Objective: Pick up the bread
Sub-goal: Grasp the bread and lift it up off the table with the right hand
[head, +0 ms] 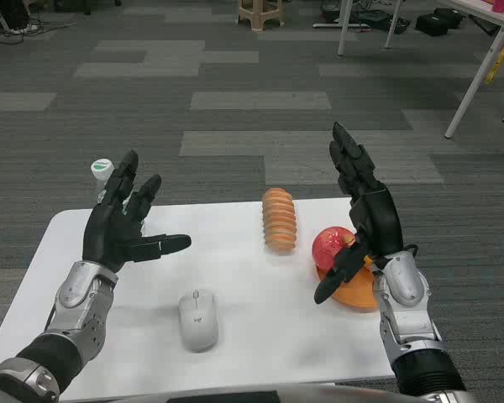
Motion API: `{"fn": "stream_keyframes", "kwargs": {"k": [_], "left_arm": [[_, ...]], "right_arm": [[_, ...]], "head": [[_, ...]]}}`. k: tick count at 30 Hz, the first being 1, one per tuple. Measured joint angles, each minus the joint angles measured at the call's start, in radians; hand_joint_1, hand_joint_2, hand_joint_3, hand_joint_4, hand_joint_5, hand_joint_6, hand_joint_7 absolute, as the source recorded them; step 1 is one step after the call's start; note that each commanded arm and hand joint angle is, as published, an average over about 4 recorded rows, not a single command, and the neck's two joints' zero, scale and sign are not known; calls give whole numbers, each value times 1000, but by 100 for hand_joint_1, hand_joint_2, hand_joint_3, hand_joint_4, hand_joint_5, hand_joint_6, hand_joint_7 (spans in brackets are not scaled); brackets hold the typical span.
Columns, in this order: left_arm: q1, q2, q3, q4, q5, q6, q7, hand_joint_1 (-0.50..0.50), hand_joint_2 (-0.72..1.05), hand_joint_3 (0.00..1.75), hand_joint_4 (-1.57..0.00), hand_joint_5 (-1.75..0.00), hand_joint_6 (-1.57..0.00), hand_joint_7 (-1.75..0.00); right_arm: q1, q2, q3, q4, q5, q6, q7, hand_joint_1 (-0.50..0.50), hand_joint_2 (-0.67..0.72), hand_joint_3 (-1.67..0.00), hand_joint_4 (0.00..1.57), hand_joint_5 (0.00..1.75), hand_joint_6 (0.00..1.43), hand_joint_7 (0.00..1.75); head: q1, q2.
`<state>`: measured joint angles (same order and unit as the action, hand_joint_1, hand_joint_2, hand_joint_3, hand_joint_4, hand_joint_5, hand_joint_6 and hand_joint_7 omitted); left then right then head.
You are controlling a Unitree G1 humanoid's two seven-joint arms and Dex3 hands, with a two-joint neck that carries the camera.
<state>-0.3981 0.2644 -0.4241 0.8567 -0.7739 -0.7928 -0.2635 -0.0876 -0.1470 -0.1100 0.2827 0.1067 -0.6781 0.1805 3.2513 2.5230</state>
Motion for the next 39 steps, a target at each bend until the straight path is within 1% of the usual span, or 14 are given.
{"fn": "stream_keyframes", "kwargs": {"k": [1,2,3,5,8,10,19,24,26,29,30,34,36,39], "left_arm": [[13,-8,31,-28,23,3,7,50,-67,9,0,-51,0,0],[24,-20,64,-63,49,4,14,50,-68,9,0,-51,0,0],[39,-41,114,-118,88,5,24,50,-68,9,0,-49,0,0],[53,-86,203,-232,161,-4,39,50,-66,9,0,-49,0,0],[50,-99,237,-276,184,-18,44,50,-66,9,0,-51,0,0],[56,-96,245,-273,183,-19,50,50,-70,9,0,-51,0,0],[59,-96,246,-271,184,-19,52,50,-64,9,0,-51,0,0],[59,-96,248,-271,184,-19,52,50,-66,9,0,-51,0,0],[59,-96,249,-271,184,-19,52,50,-66,9,0,-46,0,0],[59,-96,247,-271,184,-16,52,50,-64,4,0,-44,0,0],[59,-93,244,-271,184,-13,52,50,-64,4,0,-44,0,0],[60,-57,216,-271,181,0,52,50,-64,9,0,-41,0,0],[61,-36,195,-271,178,12,52,50,-64,9,0,-46,0,0],[63,-2,150,-269,172,41,46,50,-64,9,0,-44,0,0]], "right_arm": [[-18,0,19,26,6,-12,-4,-44,3,0,0,0,0,0],[-41,2,41,55,13,-24,-9,-45,3,0,0,0,0,0],[-80,4,77,99,23,-44,-17,-46,3,0,0,0,0,0],[-169,17,151,172,37,-84,-27,-46,3,0,0,0,0,0],[-224,31,183,187,38,-111,-28,-46,-2,0,0,0,0,0],[-226,28,183,189,38,-114,-29,-46,-3,0,0,0,0,0],[-222,24,182,192,39,-114,-29,-46,-3,0,0,0,0,0],[-222,25,182,192,39,-114,-29,-46,-3,0,0,0,0,0],[-222,25,182,192,39,-114,-29,-46,-3,0,0,0,0,0],[-222,24,182,192,40,-114,-29,-46,-3,0,0,0,0,0],[-222,20,183,192,40,-114,-29,-46,-3,0,0,0,0,0],[-222,-19,184,194,40,-114,-28,-45,-3,0,0,0,0,0],[-222,-39,184,199,40,-113,-28,-45,-3,0,0,0,0,0],[-222,-67,183,225,39,-109,-27,-44,-8,0,0,0,0,0]], "head": [[55,72],[82,107],[165,215],[163,215],[162,216],[163,215],[163,213],[160,207],[146,172],[103,85],[80,38],[14,-123],[-9,-197],[-34,-262]]}}
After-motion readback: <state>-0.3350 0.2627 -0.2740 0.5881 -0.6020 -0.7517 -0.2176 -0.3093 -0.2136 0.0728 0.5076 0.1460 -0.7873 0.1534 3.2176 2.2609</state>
